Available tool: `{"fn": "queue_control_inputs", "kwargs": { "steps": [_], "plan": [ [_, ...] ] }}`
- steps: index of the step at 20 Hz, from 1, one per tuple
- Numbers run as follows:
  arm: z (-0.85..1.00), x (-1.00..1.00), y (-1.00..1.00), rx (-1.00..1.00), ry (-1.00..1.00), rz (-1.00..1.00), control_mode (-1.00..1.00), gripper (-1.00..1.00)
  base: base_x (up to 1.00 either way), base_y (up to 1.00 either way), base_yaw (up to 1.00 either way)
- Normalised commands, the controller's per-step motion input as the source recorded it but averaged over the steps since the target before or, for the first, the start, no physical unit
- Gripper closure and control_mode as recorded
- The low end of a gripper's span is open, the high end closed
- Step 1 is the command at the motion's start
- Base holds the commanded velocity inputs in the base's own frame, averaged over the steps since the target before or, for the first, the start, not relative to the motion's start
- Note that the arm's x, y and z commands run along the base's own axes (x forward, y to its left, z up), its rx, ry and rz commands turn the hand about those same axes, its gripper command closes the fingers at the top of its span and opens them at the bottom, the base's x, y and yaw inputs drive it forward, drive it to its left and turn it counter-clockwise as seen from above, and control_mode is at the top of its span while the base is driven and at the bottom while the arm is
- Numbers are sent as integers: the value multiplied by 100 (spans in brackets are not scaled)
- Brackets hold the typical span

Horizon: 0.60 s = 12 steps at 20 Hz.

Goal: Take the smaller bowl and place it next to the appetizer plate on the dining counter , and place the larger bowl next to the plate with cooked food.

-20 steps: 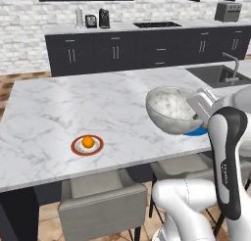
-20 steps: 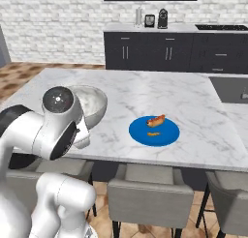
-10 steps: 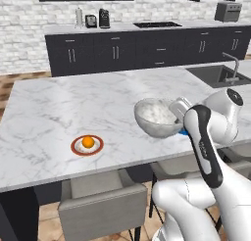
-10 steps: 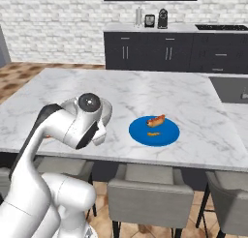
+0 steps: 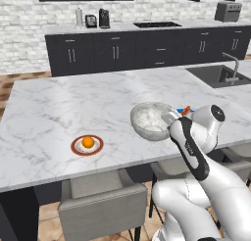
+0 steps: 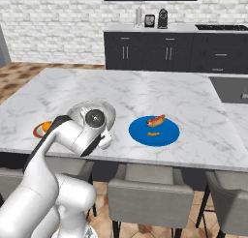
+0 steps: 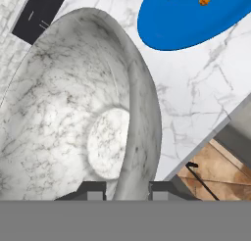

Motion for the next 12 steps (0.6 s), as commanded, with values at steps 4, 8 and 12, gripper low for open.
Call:
{"fn": "queue_control_inputs", "kwargs": {
  "steps": [4, 8, 12],
  "plan": [
    [-29, 55, 0, -3, 0, -9, -100, 100, 0, 0, 0],
    [-22, 55, -3, 0, 1, -1, -100, 100, 0, 0, 0],
    [-27, 68, -5, 0, 4, 0, -100, 100, 0, 0, 0]
  ]
}}
